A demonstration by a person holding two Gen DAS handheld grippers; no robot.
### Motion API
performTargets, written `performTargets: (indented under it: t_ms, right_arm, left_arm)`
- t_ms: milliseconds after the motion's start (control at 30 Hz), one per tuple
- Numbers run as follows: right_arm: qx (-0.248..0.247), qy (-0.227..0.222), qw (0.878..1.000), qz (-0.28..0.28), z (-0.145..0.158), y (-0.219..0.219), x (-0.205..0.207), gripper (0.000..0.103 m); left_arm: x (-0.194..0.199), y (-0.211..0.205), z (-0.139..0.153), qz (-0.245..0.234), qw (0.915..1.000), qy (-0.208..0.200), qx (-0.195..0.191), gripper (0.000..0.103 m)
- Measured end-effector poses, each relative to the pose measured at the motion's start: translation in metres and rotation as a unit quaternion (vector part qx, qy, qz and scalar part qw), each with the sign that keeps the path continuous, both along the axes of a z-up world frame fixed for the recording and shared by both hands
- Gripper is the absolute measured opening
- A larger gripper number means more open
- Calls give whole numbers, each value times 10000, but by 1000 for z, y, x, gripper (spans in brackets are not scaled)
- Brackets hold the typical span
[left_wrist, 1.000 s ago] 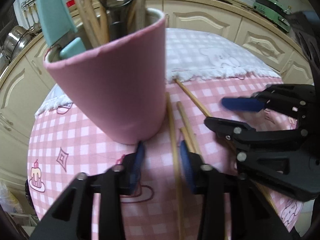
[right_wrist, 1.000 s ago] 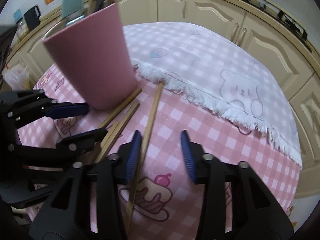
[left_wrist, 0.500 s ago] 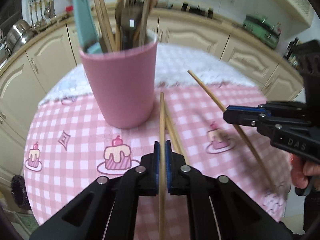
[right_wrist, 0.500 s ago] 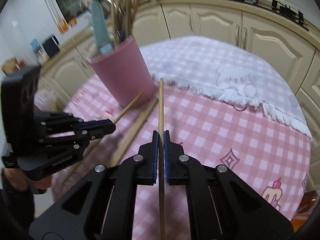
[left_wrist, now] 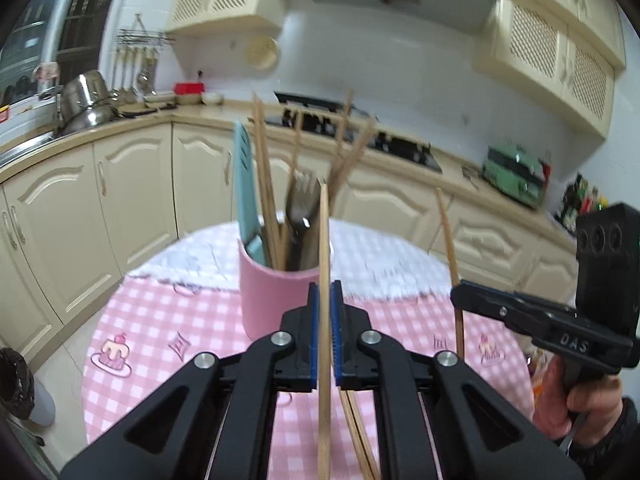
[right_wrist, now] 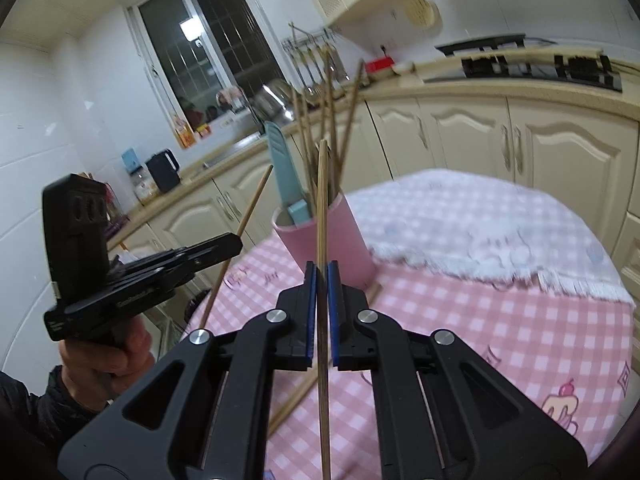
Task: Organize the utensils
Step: 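Lift both held wooden chopsticks and carry them above the pink cup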
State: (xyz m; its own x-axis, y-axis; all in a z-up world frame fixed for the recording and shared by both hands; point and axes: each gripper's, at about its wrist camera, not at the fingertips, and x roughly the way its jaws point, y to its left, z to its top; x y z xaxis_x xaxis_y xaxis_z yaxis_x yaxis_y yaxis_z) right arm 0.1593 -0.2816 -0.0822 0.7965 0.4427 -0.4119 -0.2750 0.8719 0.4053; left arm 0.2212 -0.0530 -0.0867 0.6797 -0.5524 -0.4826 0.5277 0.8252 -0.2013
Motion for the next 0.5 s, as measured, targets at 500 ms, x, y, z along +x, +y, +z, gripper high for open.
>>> performTargets:
  t_ms: [500]
  right_arm:
    - [58, -717, 9973, 166, 49, 14, 21, 6]
  left_arm:
    - [23, 7, 47, 488, 9927, -821, -731, 5]
